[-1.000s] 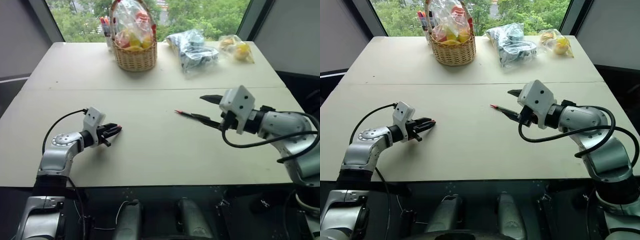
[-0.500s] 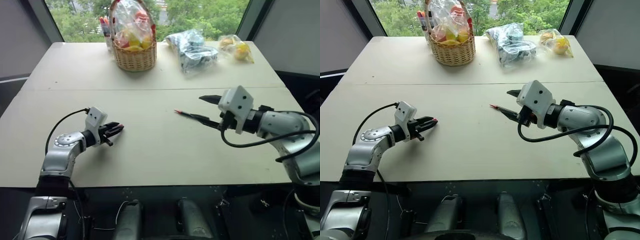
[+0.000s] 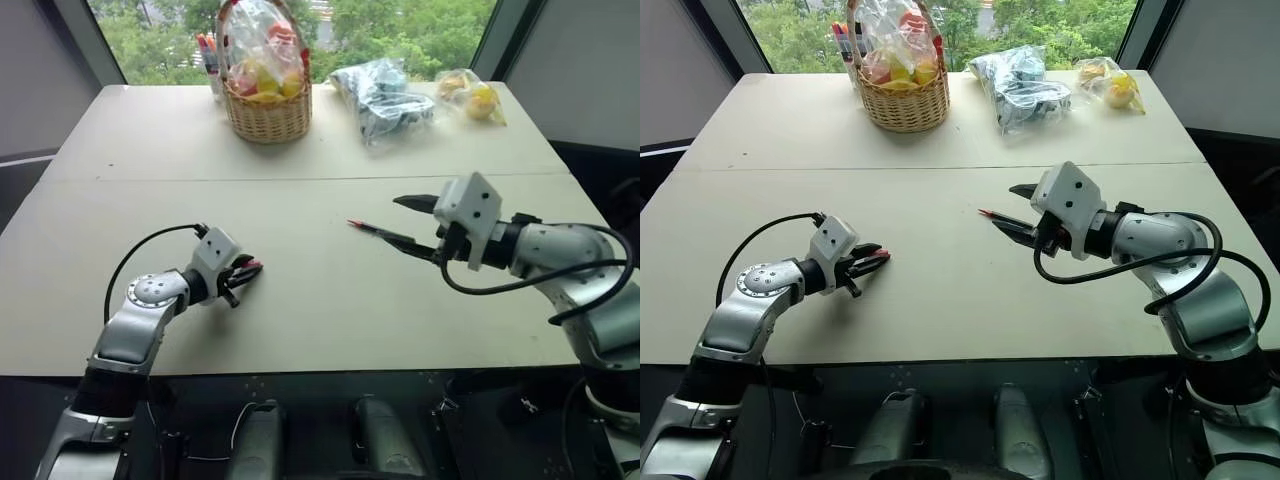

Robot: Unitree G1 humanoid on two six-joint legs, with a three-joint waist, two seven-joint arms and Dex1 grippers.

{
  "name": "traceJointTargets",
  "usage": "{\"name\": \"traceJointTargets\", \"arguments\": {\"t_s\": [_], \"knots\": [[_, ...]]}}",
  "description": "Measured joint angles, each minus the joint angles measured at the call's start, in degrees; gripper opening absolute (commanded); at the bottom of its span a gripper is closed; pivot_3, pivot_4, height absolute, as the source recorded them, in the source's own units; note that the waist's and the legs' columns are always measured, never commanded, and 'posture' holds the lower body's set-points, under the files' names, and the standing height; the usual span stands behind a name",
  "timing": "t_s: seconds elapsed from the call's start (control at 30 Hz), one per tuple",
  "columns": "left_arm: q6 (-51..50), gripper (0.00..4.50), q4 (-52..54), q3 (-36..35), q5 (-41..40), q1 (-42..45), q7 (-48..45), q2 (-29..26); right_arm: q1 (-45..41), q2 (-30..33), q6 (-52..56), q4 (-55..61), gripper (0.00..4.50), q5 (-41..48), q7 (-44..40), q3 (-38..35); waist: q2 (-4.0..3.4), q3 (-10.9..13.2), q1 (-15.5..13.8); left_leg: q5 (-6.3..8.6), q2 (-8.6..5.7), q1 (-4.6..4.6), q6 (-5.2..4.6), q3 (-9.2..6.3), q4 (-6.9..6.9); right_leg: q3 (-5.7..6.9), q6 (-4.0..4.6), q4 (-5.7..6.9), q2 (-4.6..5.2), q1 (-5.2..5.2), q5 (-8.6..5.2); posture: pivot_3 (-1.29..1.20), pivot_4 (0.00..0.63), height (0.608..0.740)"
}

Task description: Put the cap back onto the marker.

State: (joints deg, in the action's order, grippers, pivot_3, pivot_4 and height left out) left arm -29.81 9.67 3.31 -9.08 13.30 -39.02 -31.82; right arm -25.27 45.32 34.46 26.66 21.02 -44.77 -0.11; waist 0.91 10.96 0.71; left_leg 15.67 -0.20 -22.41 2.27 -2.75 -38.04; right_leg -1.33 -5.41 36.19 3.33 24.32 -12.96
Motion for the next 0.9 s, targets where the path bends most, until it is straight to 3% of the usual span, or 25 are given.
{"name": "traceJointTargets", "arguments": {"t_s": [0.03, 0.1, 0.2, 0.63, 0.9], "knots": [[-1.12, 1.80, 1.85, 0.06, -0.01, -0.62, 0.84, 0.21, -0.47, -0.01, -0.01, -0.55, 2.83, 0.00, -0.27, 0.18, 0.00, 0.00, 0.00, 0.00, 0.01, 0.00, 0.00, -0.01, 0.00, 0.00, 0.00, 0.00, -0.01, 0.00, 0.00, 0.00, 0.150, 0.740], [-2.43, 2.57, 4.18, 0.03, -0.02, -1.72, 1.75, 0.17, -1.13, -0.16, -0.12, -1.44, 2.83, -0.08, -0.61, 0.62, 0.00, 0.00, 0.01, 0.00, 0.01, 0.00, 0.00, 0.00, 0.00, 0.00, 0.00, 0.00, -0.01, 0.00, 0.00, 0.00, 0.150, 0.740], [-4.23, 4.11, 6.86, -0.16, -0.21, -3.84, 2.50, -0.31, -1.90, -1.01, -0.66, -2.46, 2.83, -0.31, -0.94, 1.84, 0.00, 0.00, 0.09, 0.00, 0.01, 0.00, 0.00, 0.00, 0.00, 0.00, 0.01, 0.00, -0.02, 0.00, -0.01, 0.00, 0.150, 0.740], [-6.09, 4.11, 22.16, -11.65, -7.22, -23.01, 2.33, -2.20, -5.29, -6.84, -3.58, -6.96, 2.83, -1.79, -1.27, 6.31, -0.01, 0.01, 0.10, 0.01, 0.05, 0.02, -0.02, 0.02, 0.02, -0.01, 0.20, -0.03, 0.00, 0.02, -0.11, 0.00, 0.150, 0.740], [-3.95, 4.11, 17.49, -10.17, -5.73, -20.22, 3.25, -2.53, -8.55, -8.89, -4.82, -9.40, 2.83, -2.39, -2.80, 8.42, -0.01, 0.01, -0.11, 0.01, 0.00, 0.00, -0.02, 0.02, 0.01, 0.00, 0.21, -0.05, 0.02, 0.00, -0.11, 0.00, 0.150, 0.740]]}}
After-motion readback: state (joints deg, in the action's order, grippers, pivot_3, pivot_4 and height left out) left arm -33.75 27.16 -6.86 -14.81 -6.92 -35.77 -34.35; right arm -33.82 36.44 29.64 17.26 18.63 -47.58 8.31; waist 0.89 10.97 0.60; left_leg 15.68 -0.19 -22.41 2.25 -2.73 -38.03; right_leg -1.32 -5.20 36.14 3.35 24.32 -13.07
